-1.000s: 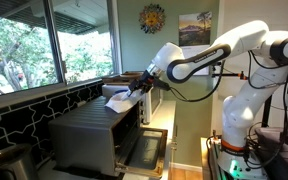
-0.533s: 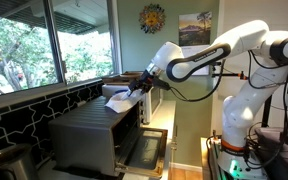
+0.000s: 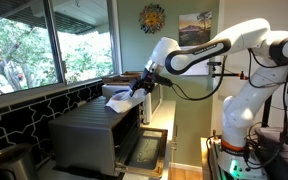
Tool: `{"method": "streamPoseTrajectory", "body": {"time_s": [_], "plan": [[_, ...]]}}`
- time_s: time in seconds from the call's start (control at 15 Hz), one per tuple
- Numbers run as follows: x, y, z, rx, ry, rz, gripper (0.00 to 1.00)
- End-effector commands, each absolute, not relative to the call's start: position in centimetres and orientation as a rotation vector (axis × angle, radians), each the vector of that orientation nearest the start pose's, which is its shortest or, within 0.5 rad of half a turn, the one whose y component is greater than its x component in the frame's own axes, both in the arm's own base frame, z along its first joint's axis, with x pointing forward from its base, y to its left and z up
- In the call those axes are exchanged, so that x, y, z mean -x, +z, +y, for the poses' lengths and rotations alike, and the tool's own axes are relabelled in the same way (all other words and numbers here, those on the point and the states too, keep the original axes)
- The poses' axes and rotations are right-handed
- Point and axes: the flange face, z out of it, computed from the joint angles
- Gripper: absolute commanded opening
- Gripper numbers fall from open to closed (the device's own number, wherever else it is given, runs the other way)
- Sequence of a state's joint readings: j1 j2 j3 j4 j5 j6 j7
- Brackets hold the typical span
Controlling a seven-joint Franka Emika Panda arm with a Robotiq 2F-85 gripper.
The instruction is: Cover the paper towel on the purple bowl and then put it in the oven
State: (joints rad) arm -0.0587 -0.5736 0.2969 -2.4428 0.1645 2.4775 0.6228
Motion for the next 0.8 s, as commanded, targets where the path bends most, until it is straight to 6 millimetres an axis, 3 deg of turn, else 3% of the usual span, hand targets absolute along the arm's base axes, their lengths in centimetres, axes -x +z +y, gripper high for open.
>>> {"method": "streamPoseTrajectory", "body": {"time_s": [0.0, 0.73], "plan": [[-41.1, 57.7, 11.6, 2.726, -0.748, 0.727, 1.0], [-41.0, 60.0, 11.2, 2.966, -0.673, 0.694, 1.0]]}}
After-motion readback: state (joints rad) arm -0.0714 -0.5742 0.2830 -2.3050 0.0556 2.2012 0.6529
